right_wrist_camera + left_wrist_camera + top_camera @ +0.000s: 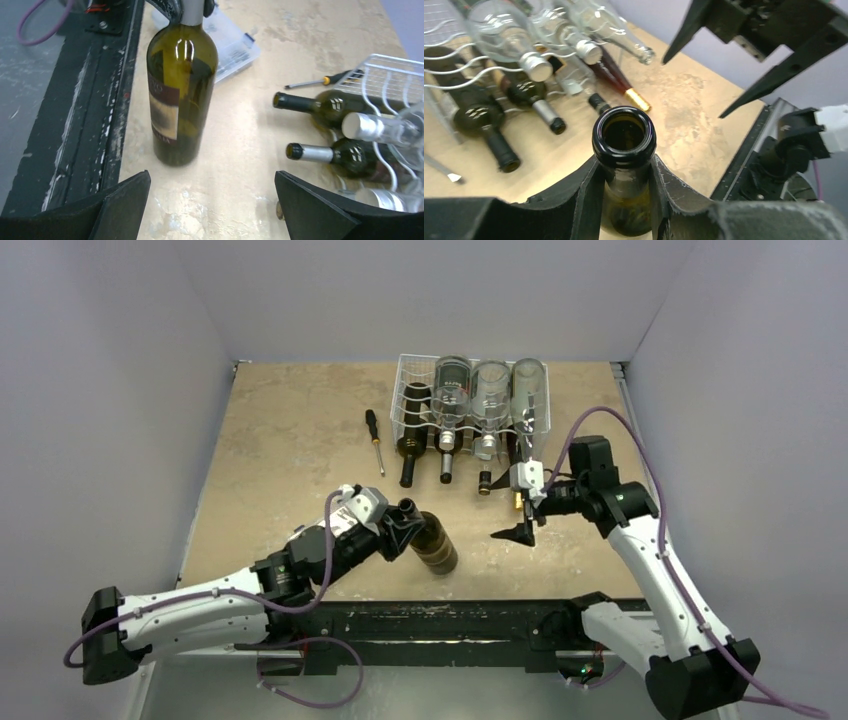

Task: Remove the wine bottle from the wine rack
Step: Place the wine bottle at the center of the board.

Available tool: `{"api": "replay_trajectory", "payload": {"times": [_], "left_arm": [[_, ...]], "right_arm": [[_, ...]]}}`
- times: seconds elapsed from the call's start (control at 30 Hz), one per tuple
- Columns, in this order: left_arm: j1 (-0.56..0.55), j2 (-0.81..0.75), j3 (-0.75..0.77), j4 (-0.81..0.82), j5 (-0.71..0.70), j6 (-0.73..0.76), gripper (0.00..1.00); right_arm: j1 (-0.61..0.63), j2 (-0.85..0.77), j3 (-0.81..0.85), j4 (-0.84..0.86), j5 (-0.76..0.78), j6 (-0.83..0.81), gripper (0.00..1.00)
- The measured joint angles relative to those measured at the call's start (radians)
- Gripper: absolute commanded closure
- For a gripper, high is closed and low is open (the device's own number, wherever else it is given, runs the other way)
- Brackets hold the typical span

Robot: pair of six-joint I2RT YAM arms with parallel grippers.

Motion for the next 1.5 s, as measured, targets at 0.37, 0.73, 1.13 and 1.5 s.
{"api": "replay_trajectory", "payload": {"times": [0.37,0.73,1.13,1.5], "left_arm": [[0.136,0.011,0.241,-0.454,0.038,0.001,1.0],[0.233,0.055,0.35,-0.565,0.105,0.044,1.0],[0.34,0.139,0.519,-0.583,0.244,0.063,1.0],[0.603,0.199,0.589,-0.609,0.381,0.073,1.0]], "right_arm": [[-0.143,-0.076,-0.069,0.144,-0.008,0.206,0.01],[-0.155,-0.086,-0.087,0.179,-0.007,0.238,0.01],[-0.155,-0.087,-0.088,0.194,-0.006,0.242,0.01],[-0.156,-0.089,-0.088,0.195,-0.002,0.242,0.01]]}}
